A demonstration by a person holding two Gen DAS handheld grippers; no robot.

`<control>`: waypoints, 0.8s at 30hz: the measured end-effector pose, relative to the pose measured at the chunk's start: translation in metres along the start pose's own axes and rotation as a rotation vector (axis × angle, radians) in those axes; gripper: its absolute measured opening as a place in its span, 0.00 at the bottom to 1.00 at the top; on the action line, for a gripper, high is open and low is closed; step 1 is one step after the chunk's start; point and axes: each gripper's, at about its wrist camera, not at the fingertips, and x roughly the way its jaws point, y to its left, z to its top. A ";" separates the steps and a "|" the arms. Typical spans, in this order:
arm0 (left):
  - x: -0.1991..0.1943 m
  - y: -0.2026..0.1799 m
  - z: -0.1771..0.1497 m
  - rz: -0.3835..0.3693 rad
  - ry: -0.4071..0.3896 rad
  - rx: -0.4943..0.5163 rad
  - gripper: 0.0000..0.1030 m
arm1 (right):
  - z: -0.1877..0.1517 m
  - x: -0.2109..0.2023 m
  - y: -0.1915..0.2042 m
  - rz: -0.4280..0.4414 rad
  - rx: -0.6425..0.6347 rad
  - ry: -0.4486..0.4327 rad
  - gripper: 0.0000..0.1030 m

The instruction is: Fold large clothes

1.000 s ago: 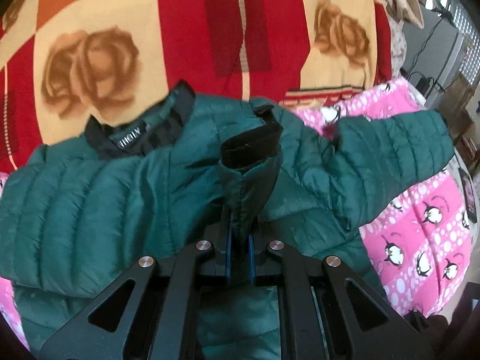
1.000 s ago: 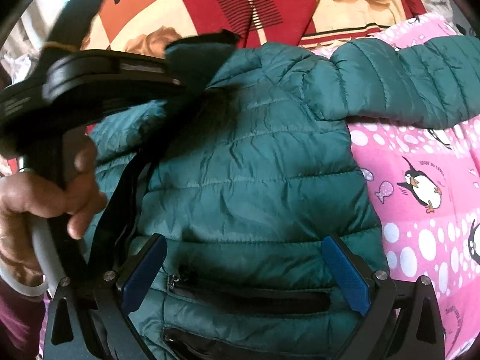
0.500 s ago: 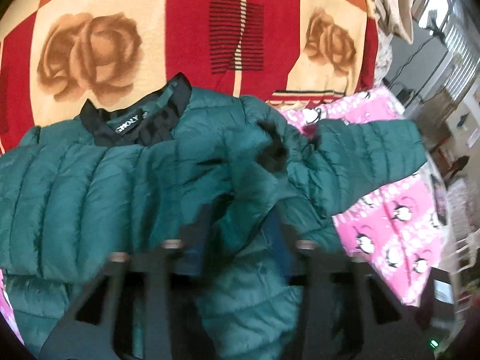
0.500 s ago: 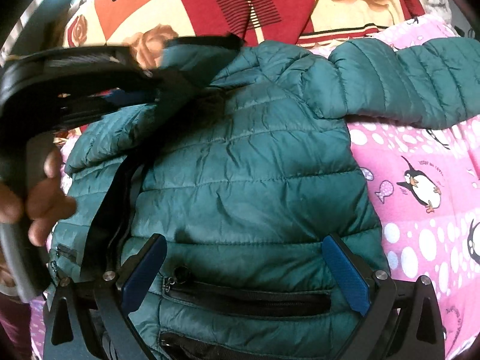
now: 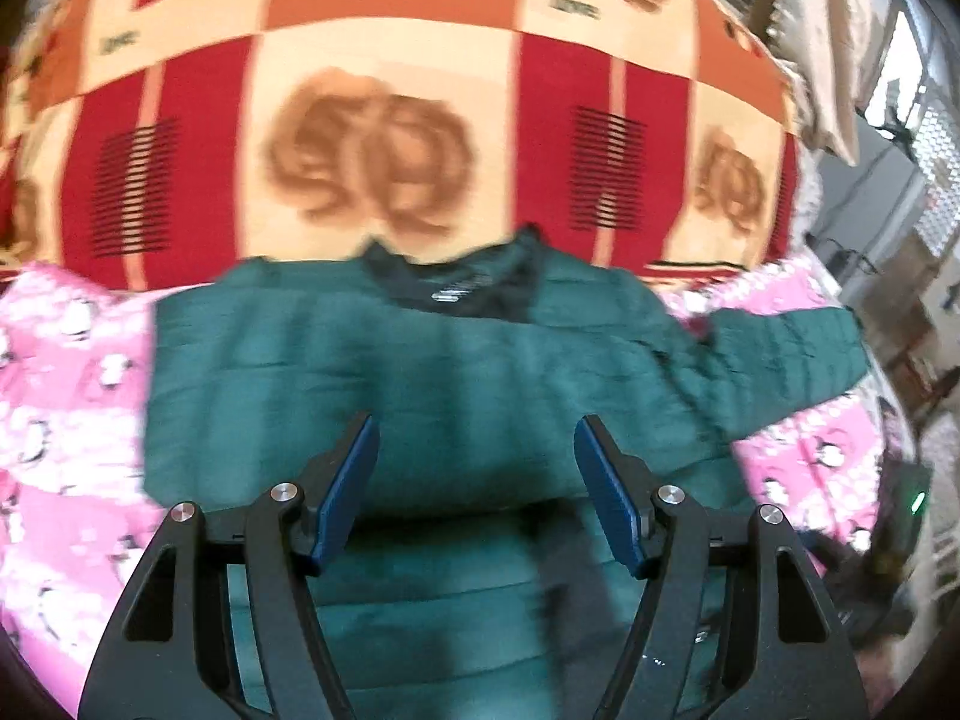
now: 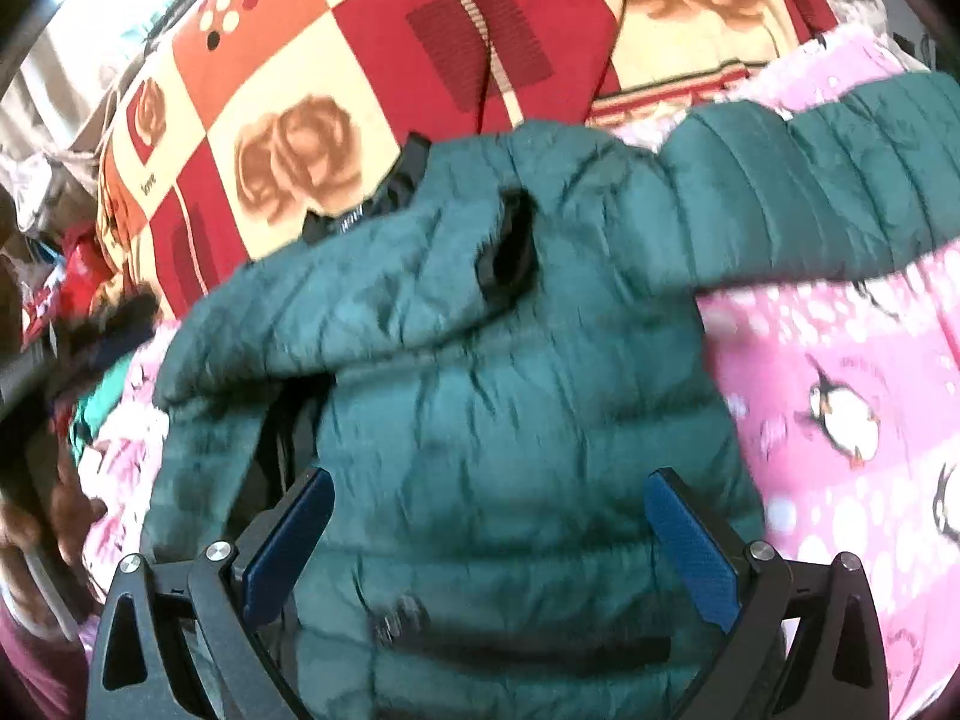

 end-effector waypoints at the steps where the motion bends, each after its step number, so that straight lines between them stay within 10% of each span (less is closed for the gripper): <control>1: -0.004 0.013 -0.002 0.021 -0.006 -0.020 0.66 | 0.005 0.001 0.002 -0.006 -0.004 -0.006 1.00; 7: -0.015 0.084 -0.016 0.097 0.001 -0.187 0.66 | 0.047 0.033 0.004 -0.022 0.011 -0.018 0.97; 13: -0.024 0.117 -0.029 0.130 -0.005 -0.243 0.66 | 0.069 0.083 0.010 -0.002 -0.008 0.044 0.35; 16: -0.022 0.126 -0.032 0.139 0.002 -0.256 0.66 | 0.075 0.078 0.028 -0.033 -0.104 0.011 0.19; 24: -0.018 0.143 -0.029 0.140 -0.010 -0.295 0.66 | 0.117 0.028 0.054 -0.165 -0.280 -0.217 0.15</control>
